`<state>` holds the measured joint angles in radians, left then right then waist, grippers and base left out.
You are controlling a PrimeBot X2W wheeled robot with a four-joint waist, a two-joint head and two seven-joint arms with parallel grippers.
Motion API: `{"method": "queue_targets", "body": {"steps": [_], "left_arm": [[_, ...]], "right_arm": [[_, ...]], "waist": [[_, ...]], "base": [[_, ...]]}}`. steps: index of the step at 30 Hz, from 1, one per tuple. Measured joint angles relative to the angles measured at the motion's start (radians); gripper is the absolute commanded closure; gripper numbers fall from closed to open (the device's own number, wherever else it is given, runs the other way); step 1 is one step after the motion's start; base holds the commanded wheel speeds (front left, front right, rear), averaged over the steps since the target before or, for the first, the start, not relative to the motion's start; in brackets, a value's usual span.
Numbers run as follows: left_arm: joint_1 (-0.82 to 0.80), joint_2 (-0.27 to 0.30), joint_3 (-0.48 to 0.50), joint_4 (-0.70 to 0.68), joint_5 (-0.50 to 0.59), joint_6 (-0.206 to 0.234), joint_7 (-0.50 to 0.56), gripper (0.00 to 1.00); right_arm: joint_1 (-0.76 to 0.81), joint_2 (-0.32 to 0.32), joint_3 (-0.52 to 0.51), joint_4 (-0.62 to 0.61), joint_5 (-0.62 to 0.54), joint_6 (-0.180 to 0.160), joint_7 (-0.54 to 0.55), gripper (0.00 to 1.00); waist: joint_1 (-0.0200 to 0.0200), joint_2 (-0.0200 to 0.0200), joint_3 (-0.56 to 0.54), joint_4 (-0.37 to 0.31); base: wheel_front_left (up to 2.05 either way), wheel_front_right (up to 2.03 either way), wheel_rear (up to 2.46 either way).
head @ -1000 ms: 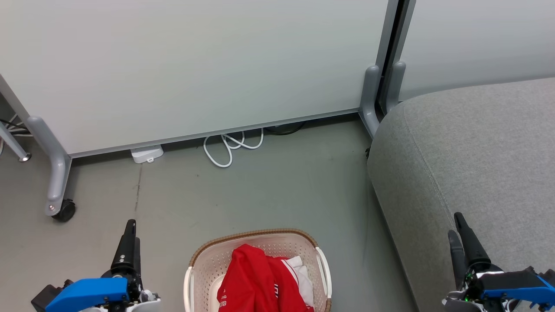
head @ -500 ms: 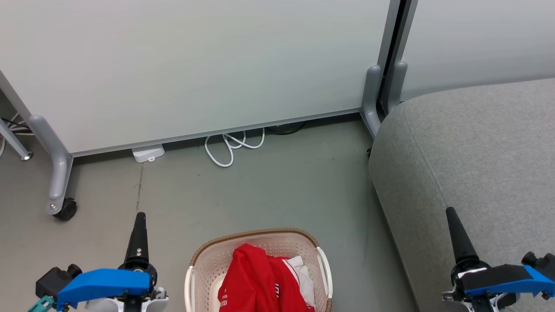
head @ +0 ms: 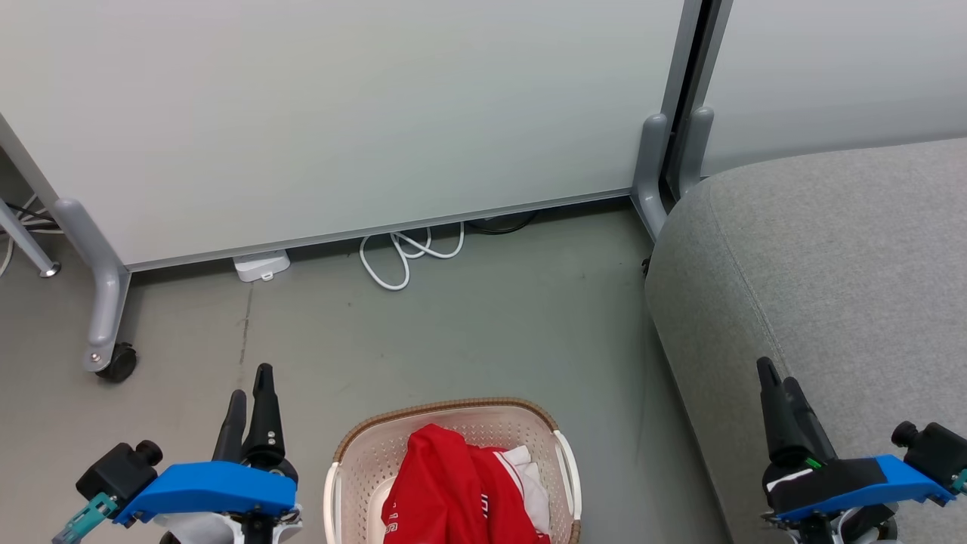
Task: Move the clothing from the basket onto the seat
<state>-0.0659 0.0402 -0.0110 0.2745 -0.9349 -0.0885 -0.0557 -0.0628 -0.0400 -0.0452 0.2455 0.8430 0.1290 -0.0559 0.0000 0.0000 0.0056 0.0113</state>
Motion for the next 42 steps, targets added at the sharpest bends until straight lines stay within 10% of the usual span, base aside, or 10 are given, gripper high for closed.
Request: {"method": "queue_targets", "body": {"steps": [42], "left_arm": [[-0.035,0.012,-0.077,0.049,0.481,-0.025,-0.122,0.00]], "right_arm": [[-0.018,-0.003,0.036,0.009,-0.552,0.000,-0.122,0.00]], "waist": [[0.0000,0.0000,-0.003,0.020]], "base": [[0.00,0.00,0.00]]}}
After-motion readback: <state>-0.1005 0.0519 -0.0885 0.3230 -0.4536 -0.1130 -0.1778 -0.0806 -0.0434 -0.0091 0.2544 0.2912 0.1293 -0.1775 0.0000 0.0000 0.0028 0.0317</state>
